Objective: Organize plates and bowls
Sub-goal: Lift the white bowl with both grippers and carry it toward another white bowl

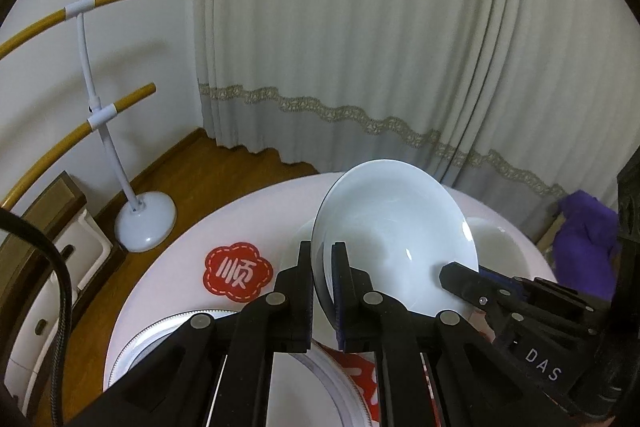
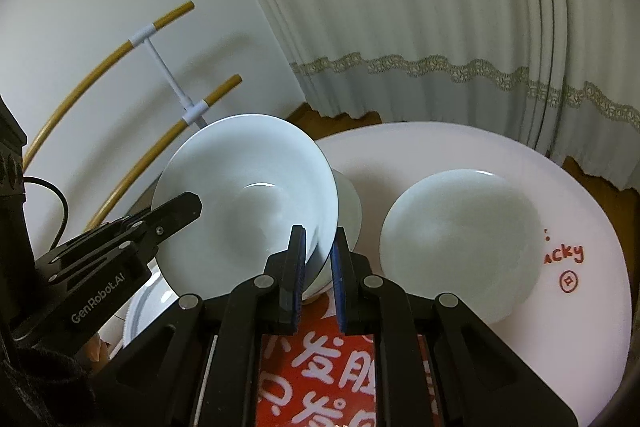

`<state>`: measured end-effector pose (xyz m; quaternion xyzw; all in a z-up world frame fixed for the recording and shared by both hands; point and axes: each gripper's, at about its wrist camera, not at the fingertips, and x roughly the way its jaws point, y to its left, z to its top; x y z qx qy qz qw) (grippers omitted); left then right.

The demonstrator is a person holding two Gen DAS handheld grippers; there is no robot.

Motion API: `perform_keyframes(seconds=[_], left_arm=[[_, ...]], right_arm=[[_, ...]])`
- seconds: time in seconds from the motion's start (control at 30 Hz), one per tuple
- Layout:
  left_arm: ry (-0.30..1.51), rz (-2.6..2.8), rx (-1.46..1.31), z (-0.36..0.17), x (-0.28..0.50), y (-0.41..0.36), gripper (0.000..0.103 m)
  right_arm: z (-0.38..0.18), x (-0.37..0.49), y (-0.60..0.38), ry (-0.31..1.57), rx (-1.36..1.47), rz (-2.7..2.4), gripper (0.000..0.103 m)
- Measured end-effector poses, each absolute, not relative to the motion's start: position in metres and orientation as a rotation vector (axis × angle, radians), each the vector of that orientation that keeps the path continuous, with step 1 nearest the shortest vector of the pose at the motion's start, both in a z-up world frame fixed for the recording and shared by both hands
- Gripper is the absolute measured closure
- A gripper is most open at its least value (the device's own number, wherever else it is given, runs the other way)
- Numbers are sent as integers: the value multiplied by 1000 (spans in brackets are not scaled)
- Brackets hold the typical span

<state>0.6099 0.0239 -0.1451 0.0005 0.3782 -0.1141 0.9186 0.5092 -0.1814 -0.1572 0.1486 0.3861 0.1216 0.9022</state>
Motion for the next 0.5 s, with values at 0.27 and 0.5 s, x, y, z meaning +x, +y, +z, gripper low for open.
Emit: perform_keyframes(seconds=[0.27,0.5], left_arm=[[810,-233,-1,-161,640,12,98],[820,-233,-14,-168,650,9,98]], right_arm=[[-170,518,-177,829,274,221,90],[-171,520,-173,833,233,190,90]])
